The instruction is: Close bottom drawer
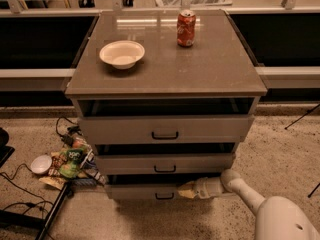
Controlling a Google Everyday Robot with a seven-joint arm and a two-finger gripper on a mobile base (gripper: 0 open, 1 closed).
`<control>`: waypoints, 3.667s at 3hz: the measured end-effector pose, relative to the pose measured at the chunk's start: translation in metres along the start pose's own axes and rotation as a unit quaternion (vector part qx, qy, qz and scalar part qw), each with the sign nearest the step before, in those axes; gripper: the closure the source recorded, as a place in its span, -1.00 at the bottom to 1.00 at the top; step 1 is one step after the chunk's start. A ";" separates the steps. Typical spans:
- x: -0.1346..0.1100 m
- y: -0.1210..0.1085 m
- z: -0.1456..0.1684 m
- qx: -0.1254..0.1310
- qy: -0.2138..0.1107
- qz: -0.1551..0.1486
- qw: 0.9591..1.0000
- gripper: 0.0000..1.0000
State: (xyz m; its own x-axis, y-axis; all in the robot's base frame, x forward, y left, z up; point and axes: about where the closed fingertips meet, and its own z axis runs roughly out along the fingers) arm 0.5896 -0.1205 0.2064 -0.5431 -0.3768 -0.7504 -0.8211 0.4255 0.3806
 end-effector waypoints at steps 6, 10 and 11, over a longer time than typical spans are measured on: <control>0.008 0.018 -0.003 -0.005 0.018 0.002 1.000 0.29; 0.076 0.181 -0.231 0.088 0.217 0.070 0.970 1.00; 0.038 0.184 -0.248 0.158 0.264 0.018 0.951 1.00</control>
Offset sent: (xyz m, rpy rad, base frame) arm -0.0010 0.0025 -0.0010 0.0019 0.0022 0.0031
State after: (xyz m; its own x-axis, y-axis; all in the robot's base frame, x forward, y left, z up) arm 0.3741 -0.2604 0.3824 -0.6509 -0.6830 -0.3313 -0.7518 0.6406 0.1565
